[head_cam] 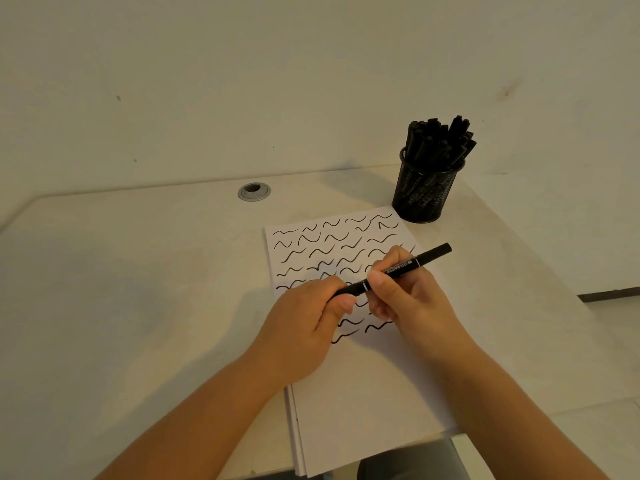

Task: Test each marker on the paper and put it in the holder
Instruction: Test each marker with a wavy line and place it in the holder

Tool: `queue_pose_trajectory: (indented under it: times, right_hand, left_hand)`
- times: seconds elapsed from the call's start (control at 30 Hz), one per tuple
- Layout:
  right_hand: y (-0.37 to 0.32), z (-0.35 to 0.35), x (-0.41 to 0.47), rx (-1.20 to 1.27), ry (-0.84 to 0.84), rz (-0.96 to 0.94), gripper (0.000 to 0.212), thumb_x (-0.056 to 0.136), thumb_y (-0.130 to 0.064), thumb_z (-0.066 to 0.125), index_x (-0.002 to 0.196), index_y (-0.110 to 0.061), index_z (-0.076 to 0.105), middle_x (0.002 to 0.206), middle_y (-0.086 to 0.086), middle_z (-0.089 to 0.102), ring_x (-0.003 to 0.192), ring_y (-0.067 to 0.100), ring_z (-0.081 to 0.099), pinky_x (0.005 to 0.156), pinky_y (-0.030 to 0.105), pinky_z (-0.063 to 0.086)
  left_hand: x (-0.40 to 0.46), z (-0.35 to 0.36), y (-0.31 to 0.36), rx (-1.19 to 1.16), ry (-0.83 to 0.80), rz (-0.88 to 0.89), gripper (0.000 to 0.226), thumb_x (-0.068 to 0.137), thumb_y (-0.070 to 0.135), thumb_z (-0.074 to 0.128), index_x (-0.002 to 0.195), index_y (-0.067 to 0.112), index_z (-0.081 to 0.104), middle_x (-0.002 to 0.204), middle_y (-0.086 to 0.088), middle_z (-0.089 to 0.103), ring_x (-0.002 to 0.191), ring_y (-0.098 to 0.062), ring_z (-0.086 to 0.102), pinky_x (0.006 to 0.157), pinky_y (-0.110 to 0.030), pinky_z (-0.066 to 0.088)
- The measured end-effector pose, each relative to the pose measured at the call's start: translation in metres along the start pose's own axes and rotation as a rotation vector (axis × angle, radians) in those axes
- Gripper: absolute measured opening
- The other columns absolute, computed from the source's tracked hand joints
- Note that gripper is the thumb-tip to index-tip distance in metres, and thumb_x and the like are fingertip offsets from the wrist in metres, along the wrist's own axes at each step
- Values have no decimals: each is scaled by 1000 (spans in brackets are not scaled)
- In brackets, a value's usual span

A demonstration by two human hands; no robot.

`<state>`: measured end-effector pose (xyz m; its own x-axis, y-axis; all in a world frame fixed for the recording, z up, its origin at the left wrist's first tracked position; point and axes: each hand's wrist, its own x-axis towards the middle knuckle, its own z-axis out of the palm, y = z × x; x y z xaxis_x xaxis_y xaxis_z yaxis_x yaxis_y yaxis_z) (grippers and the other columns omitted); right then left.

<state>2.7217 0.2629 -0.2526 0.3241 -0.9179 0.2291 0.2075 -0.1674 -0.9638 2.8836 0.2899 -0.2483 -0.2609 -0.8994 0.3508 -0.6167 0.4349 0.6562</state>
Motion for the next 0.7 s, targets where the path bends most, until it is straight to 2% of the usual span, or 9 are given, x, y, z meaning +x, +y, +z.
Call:
queue_pose_trajectory:
  times: [0.13, 0.2, 0.27, 0.37, 0.47, 0.5, 0.57, 0.63, 0.7]
  right_hand:
    - [0, 0, 2, 2, 42, 12, 6, 82, -21, 54, 77, -18, 53, 53, -7, 53, 50, 11, 44, 52, 19, 39]
    - [-1, 0, 3, 12, 65, 1, 8, 80, -20, 56, 75, -25, 60, 55, -3, 56, 52, 12, 47, 53, 20, 41]
    - [-3, 0, 3, 12, 87, -15, 14, 78, -18, 58, 74, -29, 65, 58, 0, 60, 53, 12, 51, 52, 19, 42]
    - [-6, 0, 2, -5, 87, -24, 14, 77, -16, 60, 76, -27, 68, 62, 0, 63, 55, 12, 54, 52, 19, 43]
    - [-10, -5, 1, 4, 164, -5, 11, 78, -18, 62, 77, -24, 70, 65, -2, 62, 60, 15, 54, 57, 23, 43]
    - [-12, -8, 1, -47, 202, -17, 13, 81, -16, 62, 77, -24, 71, 65, -3, 61, 61, 15, 53, 59, 24, 43]
    - [-19, -14, 0, -320, 198, -97, 26, 85, -10, 61, 75, -31, 71, 68, -6, 63, 61, 10, 52, 61, 19, 42]
    - [-27, -14, 2, -598, 100, -157, 29, 84, -12, 64, 77, -40, 68, 75, -12, 65, 67, 8, 54, 63, 19, 43]
    - [-35, -12, 6, -756, 18, -186, 21, 82, -18, 67, 84, -39, 69, 74, -17, 64, 75, 8, 55, 66, 20, 42]
  left_hand:
    - [2, -1, 1, 16, 6, -1, 33, 89, 41, 34, 87, 17, 57, 54, 14, 42, 55, -2, 43, 50, -15, 26]
    - [3, -4, 0, -91, 36, -44, 33, 90, 42, 33, 87, 21, 57, 54, 14, 45, 51, -3, 41, 49, -14, 26]
    - [4, -6, -1, -241, 66, -126, 29, 94, 40, 34, 82, 26, 56, 55, 14, 46, 47, -5, 35, 46, -13, 26]
    - [6, -9, -2, -349, 95, -282, 23, 94, 29, 44, 74, 32, 55, 60, 18, 55, 50, -5, 36, 46, -12, 30]
    - [8, -19, -4, -458, 193, -397, 20, 90, 27, 51, 72, 30, 59, 59, 18, 57, 53, -2, 41, 55, -14, 37]
    - [9, -23, -6, -502, 232, -418, 19, 89, 27, 52, 72, 30, 61, 58, 17, 57, 55, -2, 42, 59, -17, 38]
    - [10, -29, -5, -528, 287, -410, 19, 88, 29, 52, 72, 31, 62, 59, 17, 56, 56, -1, 44, 63, -21, 38]
    - [12, -31, 1, -411, 300, -325, 17, 87, 29, 55, 73, 36, 61, 62, 17, 58, 54, 1, 45, 59, -15, 37]
    - [17, -31, 12, -251, 282, -191, 15, 86, 31, 58, 74, 40, 60, 69, 19, 61, 57, 0, 50, 54, -9, 38]
